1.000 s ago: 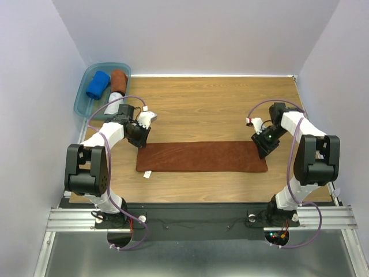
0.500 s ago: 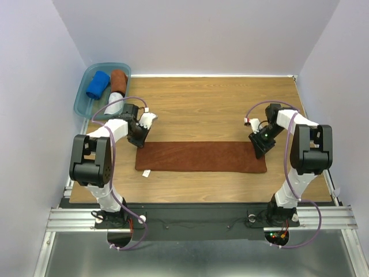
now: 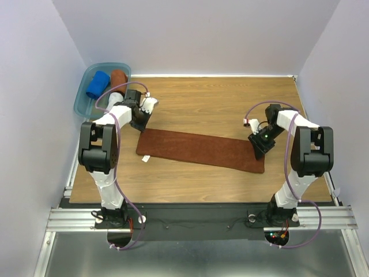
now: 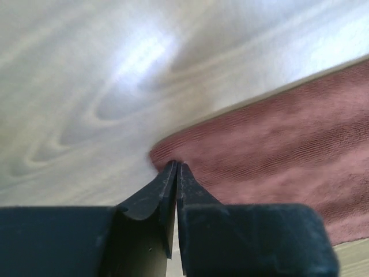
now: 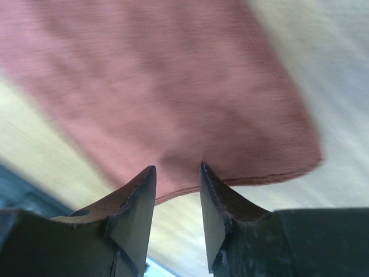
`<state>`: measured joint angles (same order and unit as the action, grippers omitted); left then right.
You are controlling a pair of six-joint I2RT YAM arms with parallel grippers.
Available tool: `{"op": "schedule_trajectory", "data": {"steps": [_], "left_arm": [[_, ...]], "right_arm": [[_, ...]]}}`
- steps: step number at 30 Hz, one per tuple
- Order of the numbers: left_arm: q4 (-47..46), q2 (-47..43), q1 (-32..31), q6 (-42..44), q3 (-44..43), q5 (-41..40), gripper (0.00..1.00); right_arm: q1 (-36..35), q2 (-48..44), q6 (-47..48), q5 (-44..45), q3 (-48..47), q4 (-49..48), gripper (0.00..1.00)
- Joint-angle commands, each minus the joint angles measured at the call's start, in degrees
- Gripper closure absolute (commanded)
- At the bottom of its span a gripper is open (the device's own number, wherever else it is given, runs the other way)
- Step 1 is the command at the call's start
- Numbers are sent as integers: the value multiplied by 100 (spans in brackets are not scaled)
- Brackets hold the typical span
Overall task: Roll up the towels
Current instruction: Fold the towel
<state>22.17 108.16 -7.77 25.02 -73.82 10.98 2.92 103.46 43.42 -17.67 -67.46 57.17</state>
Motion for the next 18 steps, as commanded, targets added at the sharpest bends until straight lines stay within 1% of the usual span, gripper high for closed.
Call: {"op": "schedule_trajectory", "data": {"steps": [1, 4, 6, 8, 9, 10, 11, 12, 13, 14, 17, 18], "left_arm": [[305, -453, -93, -49, -291, 123, 80], [428, -821, -286, -338, -168, 80, 78], [585, -997, -418, -645, -63, 105, 77], [621, -1095, -488, -831, 104, 176, 77], [587, -1121, -541, -1110, 166, 124, 77], [586, -1122, -567, -1209, 219, 89, 77], [612, -1078, -576, -1279, 289, 114, 78], [613, -1008, -577, -1454, 333, 123, 79], [569, -946, -585, -1525, 386, 123, 83], [543, -902, -594, -1543, 464, 115, 85], [393, -701, -612, -1605, 527, 27, 89], [349, -656, -612, -1605, 518, 18, 89]], "right_arm": [[-54, -449, 194, -1062, -633, 848, 58], [-54, -380, -17, -1282, -1075, 972, 58], [-54, -100, -79, -1135, -1374, 937, 60], [-54, 130, -132, -967, -1523, 858, 66], [-54, 218, -167, -879, -1550, 762, 68], [-54, 384, -211, -748, -1559, 683, 69], [-63, 455, -228, -677, -1560, 621, 74], [-89, 525, -255, -546, -1542, 542, 76], [-116, 613, -264, -483, -1525, 506, 79], [-160, 657, -272, -431, -1498, 471, 80], [-239, 676, -299, -255, -1253, 331, 81], [-248, 676, -316, -211, -1200, 243, 81]]}}
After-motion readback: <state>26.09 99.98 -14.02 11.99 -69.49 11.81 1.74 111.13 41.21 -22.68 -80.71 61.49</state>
